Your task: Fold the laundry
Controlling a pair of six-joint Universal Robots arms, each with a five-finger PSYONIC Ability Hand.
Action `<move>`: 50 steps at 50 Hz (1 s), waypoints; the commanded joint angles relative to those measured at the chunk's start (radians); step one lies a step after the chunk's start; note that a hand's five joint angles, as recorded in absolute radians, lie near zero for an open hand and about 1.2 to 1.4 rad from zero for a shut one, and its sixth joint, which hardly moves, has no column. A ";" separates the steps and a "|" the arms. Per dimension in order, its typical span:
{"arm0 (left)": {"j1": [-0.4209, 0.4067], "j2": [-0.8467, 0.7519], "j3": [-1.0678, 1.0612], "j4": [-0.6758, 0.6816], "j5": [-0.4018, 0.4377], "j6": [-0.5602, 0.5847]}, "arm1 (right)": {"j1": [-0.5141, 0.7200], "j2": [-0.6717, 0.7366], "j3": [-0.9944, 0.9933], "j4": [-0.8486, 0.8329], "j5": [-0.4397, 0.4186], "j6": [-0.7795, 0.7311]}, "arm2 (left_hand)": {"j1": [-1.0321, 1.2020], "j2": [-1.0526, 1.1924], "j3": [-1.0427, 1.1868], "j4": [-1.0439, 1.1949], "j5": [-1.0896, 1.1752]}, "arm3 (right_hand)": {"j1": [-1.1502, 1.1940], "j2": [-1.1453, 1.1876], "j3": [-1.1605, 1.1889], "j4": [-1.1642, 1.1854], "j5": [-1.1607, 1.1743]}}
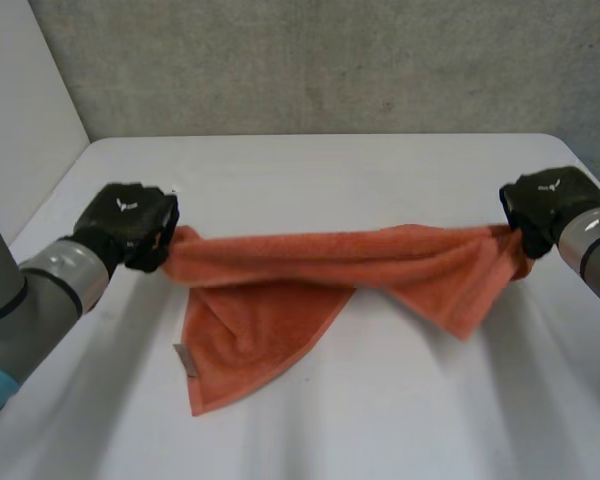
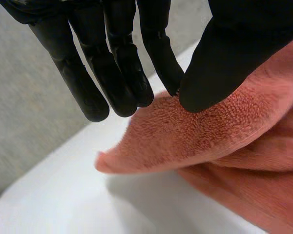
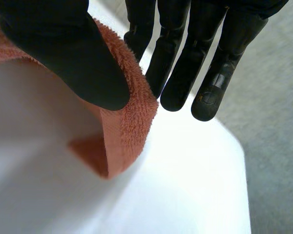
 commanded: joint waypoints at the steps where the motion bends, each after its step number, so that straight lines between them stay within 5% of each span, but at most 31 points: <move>1: -0.005 -0.085 -0.040 -0.057 -0.007 0.008 | 0.007 0.057 0.011 0.075 -0.007 -0.039 | 0.258 0.203 0.208 0.206 0.273 | 0.427 0.228 0.214 0.204 0.235; 12: -0.012 -0.229 0.355 0.033 -0.044 0.013 | 0.032 0.131 -0.228 -0.147 0.001 0.070 | 0.258 0.203 0.208 0.206 0.273 | 0.427 0.228 0.214 0.204 0.235; 17: -0.016 -0.173 0.618 0.204 -0.084 -0.019 | 0.032 0.099 -0.332 -0.397 0.002 0.236 | 0.258 0.203 0.208 0.206 0.273 | 0.427 0.228 0.214 0.204 0.235; 23: -0.004 -0.068 0.640 0.429 -0.090 -0.081 | 0.024 -0.046 -0.308 -0.609 0.005 0.412 | 0.258 0.203 0.208 0.206 0.273 | 0.427 0.228 0.214 0.204 0.235; 30: 0.002 -0.015 0.498 0.319 -0.081 -0.102 | 0.021 -0.075 -0.236 -0.473 -0.019 0.428 | 0.258 0.203 0.208 0.206 0.273 | 0.427 0.228 0.214 0.204 0.235; 39: 0.002 -0.079 0.195 0.243 -0.078 -0.097 | 0.018 -0.041 -0.136 -0.220 -0.150 0.397 | 0.258 0.203 0.208 0.206 0.273 | 0.427 0.228 0.214 0.204 0.235; 40: 0.001 -0.106 0.161 0.245 -0.078 -0.097 | 0.019 -0.043 -0.119 -0.221 -0.159 0.392 | -0.152 -0.206 -0.201 -0.203 -0.137 | 0.427 0.228 0.214 0.204 0.235; 42: -0.001 -0.134 0.140 0.245 -0.078 -0.098 | 0.022 -0.044 -0.110 -0.224 -0.162 0.391 | -0.512 -0.567 -0.562 -0.564 -0.497 | 0.427 0.228 0.214 0.204 0.235; 50: -0.025 -0.246 0.159 0.259 -0.081 -0.108 | 0.045 -0.135 -0.167 -0.214 -0.165 0.395 | -0.828 -0.883 -0.878 -0.880 -0.813 | 0.427 0.228 0.214 0.204 0.235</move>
